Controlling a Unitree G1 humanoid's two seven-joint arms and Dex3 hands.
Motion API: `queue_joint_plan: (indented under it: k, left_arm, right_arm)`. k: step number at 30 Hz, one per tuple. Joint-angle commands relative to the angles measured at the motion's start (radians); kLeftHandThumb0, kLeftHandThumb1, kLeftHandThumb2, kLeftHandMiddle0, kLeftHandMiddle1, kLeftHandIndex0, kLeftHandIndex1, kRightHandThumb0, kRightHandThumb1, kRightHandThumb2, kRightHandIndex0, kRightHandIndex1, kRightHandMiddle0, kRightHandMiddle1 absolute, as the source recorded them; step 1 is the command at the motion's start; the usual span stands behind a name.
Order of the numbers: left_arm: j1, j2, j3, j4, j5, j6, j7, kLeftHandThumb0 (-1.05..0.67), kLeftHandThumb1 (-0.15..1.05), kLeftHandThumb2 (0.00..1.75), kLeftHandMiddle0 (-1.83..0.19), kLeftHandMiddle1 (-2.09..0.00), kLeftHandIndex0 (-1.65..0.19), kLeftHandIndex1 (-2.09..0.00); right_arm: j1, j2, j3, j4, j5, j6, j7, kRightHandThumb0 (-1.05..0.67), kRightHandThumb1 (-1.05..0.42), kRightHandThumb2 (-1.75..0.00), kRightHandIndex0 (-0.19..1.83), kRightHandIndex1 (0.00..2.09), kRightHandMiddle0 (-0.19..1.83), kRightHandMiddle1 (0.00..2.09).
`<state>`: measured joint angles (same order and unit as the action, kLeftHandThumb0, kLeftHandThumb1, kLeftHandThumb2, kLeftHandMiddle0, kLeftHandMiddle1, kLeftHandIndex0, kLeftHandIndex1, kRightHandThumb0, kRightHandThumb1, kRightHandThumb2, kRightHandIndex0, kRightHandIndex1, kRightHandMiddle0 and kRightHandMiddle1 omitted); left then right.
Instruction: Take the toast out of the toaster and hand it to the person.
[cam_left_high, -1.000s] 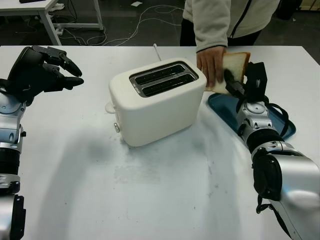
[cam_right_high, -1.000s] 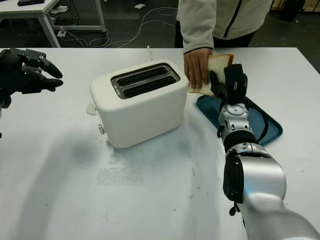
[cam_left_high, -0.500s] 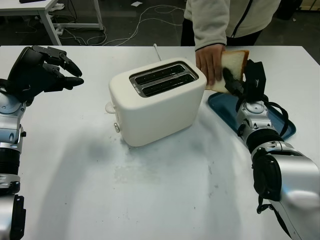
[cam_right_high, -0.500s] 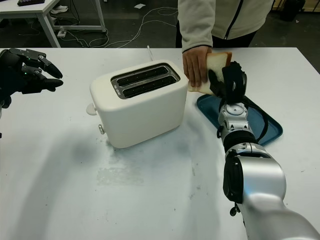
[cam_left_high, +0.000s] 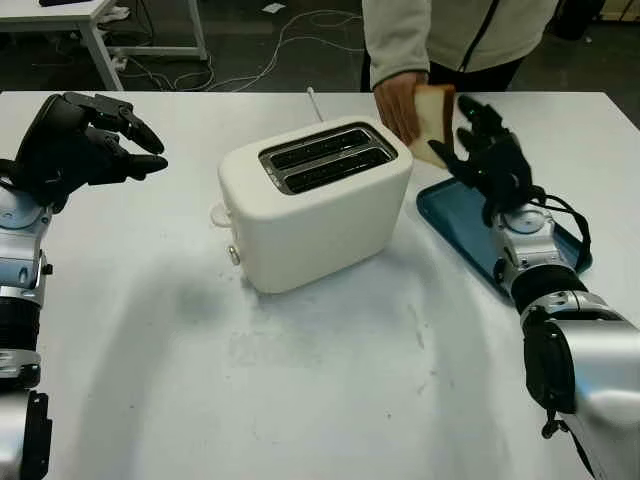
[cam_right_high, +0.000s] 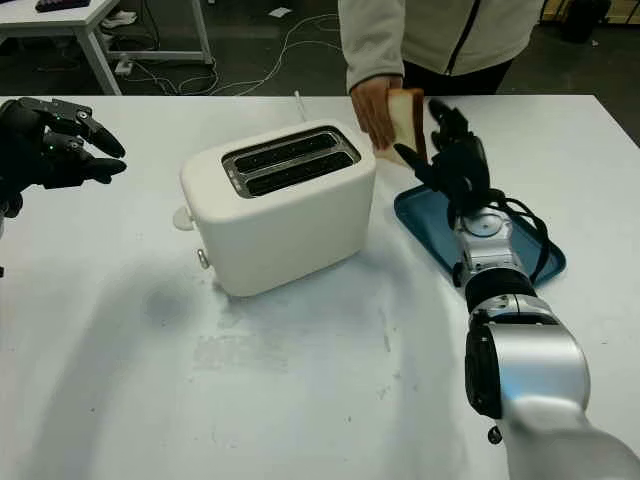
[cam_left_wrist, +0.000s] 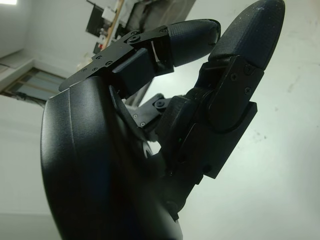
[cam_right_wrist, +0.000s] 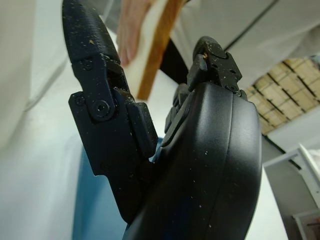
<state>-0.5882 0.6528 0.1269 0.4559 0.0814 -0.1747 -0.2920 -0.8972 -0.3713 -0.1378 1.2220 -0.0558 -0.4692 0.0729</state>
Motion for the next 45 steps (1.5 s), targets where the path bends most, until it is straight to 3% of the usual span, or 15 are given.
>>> queue_joint_plan:
  k: [1,5,8,13,16,20,24,28,36,45]
  left_arm:
    - [0.013,-0.008,0.012,-0.014,-0.014,0.011,0.003,-1.05,0.7,0.0,-1.29,-0.76,-1.15,-0.8]
    - [0.032,-0.015,0.024,-0.028,-0.023,0.012,0.006,-1.05,0.7,0.0,-1.29,-0.75,-1.15,-0.79]
    - [0.069,-0.031,0.046,-0.059,-0.039,0.0,0.012,-1.05,0.71,0.01,-1.29,-0.75,-1.15,-0.79]
    - [0.177,-0.098,0.099,-0.202,-0.085,0.074,0.058,-1.05,0.67,0.0,-1.28,-0.76,-1.15,-0.8]
    - [0.253,-0.147,0.11,-0.292,-0.081,0.092,0.102,-1.05,0.7,0.01,-1.19,-0.9,-1.02,-0.99]
    - [0.351,-0.233,0.096,-0.393,-0.057,0.124,0.184,-1.05,0.72,0.01,-0.95,-1.22,-0.77,-1.33]
    - [0.406,-0.289,0.072,-0.45,-0.004,0.137,0.251,-1.05,0.73,0.02,-0.72,-1.51,-0.49,-1.65]
    - [0.441,-0.325,0.038,-0.488,0.051,0.154,0.289,-1.05,0.74,0.01,-0.64,-1.57,-0.38,-1.73]
    - [0.474,-0.377,-0.019,-0.531,0.065,0.253,0.282,-1.05,0.67,0.0,-0.69,-1.45,-0.45,-1.61]
    - [0.481,-0.385,-0.048,-0.522,0.118,0.271,0.319,-1.05,0.69,0.01,-0.8,-1.38,-0.59,-1.52]
  right_arm:
    - [0.029,-0.015,-0.02,-0.018,0.022,-0.042,0.006,-1.04,-0.91,-0.01,0.0,0.0,0.0,0.0]
    - [0.087,0.011,-0.079,-0.079,0.094,-0.089,0.008,-0.96,-0.88,0.0,0.0,0.0,0.0,0.0]
    - [0.185,0.048,-0.103,-0.216,0.14,-0.099,0.003,-0.85,-0.88,0.0,0.08,0.04,0.09,0.04]
    - [0.484,0.138,-0.065,-0.707,0.211,0.073,0.03,-0.6,-0.81,0.0,0.41,0.12,0.38,0.08]
    - [0.619,0.18,-0.033,-0.894,0.256,0.152,0.069,-0.52,-0.78,0.0,0.54,0.15,0.53,0.11]
    - [0.762,0.21,0.02,-1.046,0.284,0.233,0.133,-0.53,-0.82,-0.01,0.55,0.13,0.55,0.08]
    - [0.846,0.242,0.058,-1.138,0.288,0.298,0.149,-0.48,-0.82,0.0,0.55,0.12,0.55,0.06]
    - [0.903,0.269,0.08,-1.217,0.276,0.361,0.128,-0.5,-0.83,-0.01,0.56,0.12,0.56,0.05]
    - [0.969,0.349,0.082,-1.281,0.283,0.416,0.056,-0.44,-0.83,0.0,0.59,0.13,0.56,0.03]
    - [0.943,0.367,0.077,-1.253,0.222,0.382,0.004,-0.49,-0.79,0.0,0.57,0.12,0.57,0.02]
